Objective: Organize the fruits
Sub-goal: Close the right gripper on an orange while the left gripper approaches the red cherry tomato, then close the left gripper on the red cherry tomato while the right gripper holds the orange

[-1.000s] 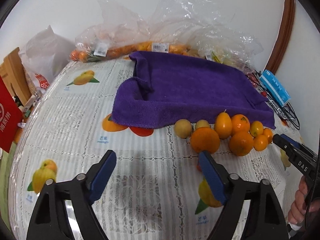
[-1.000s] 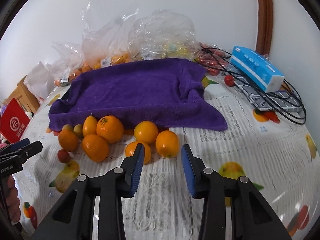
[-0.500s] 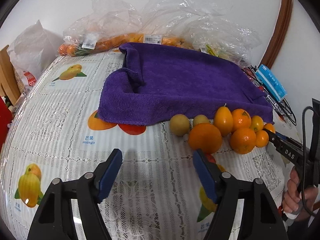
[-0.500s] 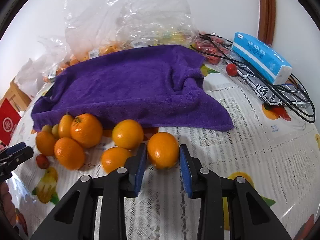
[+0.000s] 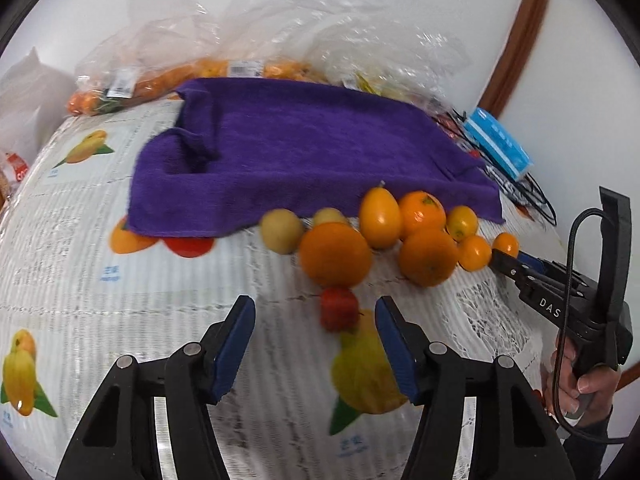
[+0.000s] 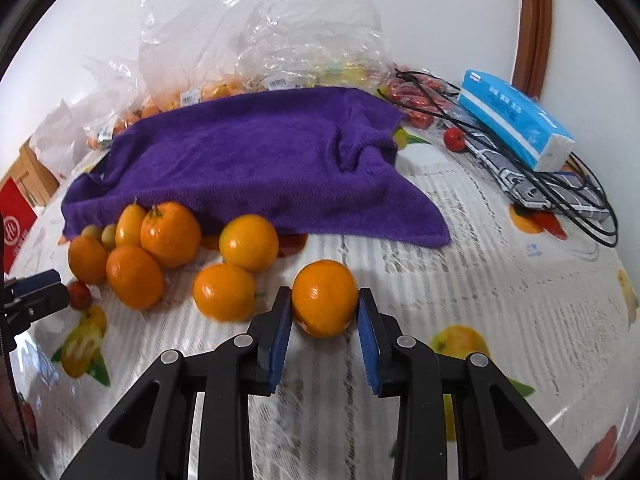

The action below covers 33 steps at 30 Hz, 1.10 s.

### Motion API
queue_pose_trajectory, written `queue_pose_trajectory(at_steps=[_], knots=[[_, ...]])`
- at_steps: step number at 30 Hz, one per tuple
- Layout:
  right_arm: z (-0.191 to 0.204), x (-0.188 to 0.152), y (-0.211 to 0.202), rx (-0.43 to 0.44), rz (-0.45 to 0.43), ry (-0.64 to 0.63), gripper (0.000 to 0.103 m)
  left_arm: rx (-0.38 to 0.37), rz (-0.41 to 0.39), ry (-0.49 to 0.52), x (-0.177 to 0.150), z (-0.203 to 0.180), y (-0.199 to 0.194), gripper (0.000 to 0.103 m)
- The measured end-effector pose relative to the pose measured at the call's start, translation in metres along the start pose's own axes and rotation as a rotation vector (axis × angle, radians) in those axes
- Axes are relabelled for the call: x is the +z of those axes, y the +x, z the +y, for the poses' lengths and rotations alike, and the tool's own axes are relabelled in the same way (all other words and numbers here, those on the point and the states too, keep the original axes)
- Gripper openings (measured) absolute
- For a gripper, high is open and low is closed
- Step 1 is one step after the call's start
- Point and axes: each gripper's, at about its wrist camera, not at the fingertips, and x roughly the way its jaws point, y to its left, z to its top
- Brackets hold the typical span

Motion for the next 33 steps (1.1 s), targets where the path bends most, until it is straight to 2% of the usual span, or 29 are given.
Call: queue_pose_trajectory(at_steps=[3, 6, 11, 16, 20, 27, 33], knots=[[-0.003, -0.004, -0.002, 0.009, 0.007, 0.014, 0.032, -0.004, 0.011, 0.001, -0.002, -0.007, 0.006, 0.059], [-0.005, -0.004, -0.002, 0.008, 0.007, 0.029, 0.032, 0.023, -0.001, 0.023, 0.0, -0.015, 0.01, 0.058], [-0.002, -0.004, -0.003, -0.007, 0.01, 0.024, 0.033, 0.061, -0.032, 0.052, -0.002, -0.024, 0.013, 0.048], [-0.002, -0.005, -0.002, 0.002, 0.01, 0.02, 0.034, 0.091, -0.033, 0.086, -0.003, -0.031, 0.013, 0.046], [-0.003, -0.006, -0.003, 0.017, 0.008, 0.032, 0.03, 0.115, -0.029, 0.102, -0.003, -0.034, 0.015, 0.046], [-0.007, -0.005, -0.003, 0.048, 0.005, 0.055, 0.028, 0.088, -0.043, 0.04, -0.003, -0.022, 0.011, 0.033], [-0.017, -0.005, -0.002, 0.067, -0.002, 0.104, 0.029, 0.077, -0.037, 0.072, -0.007, -0.025, 0.01, 0.033]])
